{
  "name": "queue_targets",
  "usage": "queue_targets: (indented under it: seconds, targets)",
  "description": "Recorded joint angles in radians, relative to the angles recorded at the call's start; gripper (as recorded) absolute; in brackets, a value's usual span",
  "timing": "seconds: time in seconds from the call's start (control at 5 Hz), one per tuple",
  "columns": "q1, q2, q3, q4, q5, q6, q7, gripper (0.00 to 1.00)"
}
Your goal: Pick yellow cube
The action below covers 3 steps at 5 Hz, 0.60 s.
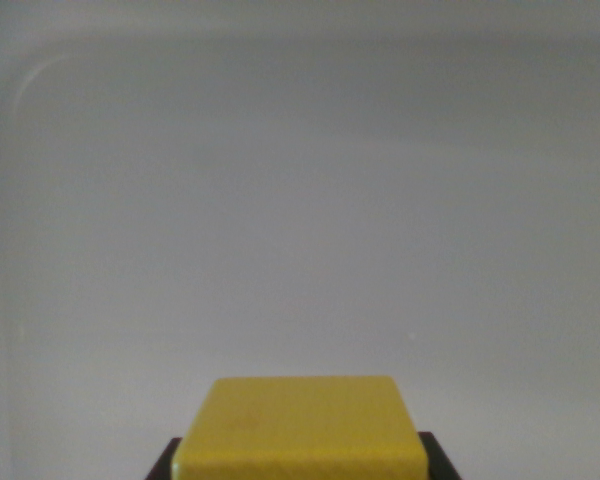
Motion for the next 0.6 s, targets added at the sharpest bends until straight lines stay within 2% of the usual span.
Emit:
queue_targets:
  seconds: [0.2, 0.4, 0.6]
  targets:
    - [-0.0006, -0.016, 0.0, 0.024, 0.0014, 0.04, 0.0, 1.0]
    - [-0.0006, -0.016, 0.0, 0.024, 0.0014, 0.04, 0.0, 1.0]
    - [-0.0011, -0.031, 0.001, 0.047, 0.0028, 0.078, -0.001, 1.0]
